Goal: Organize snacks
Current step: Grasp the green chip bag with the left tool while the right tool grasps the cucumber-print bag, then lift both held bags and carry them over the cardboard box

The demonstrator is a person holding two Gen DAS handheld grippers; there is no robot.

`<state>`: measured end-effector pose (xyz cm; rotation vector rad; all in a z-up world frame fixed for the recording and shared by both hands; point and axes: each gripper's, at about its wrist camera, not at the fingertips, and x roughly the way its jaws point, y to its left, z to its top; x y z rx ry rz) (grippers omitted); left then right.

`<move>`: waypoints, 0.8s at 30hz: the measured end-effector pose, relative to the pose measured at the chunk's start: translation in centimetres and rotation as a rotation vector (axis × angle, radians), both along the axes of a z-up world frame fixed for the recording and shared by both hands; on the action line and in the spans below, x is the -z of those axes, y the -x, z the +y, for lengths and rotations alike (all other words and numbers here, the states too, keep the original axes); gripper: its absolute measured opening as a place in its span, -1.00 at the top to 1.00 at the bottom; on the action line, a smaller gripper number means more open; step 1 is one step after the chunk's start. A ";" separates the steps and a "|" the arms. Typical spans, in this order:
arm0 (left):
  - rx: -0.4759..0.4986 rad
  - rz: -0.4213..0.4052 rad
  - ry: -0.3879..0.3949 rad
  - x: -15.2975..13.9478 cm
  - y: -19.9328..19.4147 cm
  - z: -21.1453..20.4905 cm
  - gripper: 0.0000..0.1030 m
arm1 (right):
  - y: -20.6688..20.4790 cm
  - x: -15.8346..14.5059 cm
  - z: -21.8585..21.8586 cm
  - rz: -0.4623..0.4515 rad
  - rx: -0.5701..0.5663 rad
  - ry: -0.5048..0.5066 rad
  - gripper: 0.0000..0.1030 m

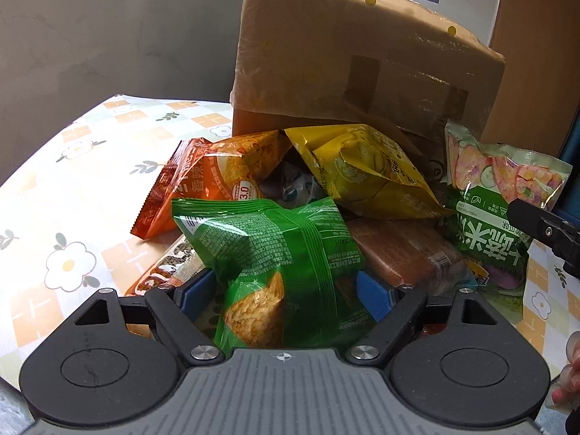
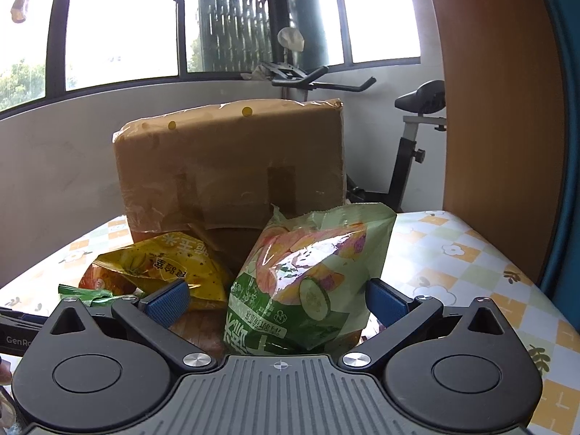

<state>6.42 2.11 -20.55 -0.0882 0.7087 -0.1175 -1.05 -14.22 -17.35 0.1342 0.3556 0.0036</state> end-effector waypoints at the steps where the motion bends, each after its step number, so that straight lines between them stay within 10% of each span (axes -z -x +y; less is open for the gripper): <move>1: -0.002 0.004 0.014 0.2 -0.1 0.2 -0.70 | 0.0 0.0 0.0 0.003 0.000 -0.002 -1.00; 24: 0.011 0.016 0.143 1.3 0.1 1.3 -0.52 | -1.9 2.2 -1.0 0.014 0.011 -0.018 -0.93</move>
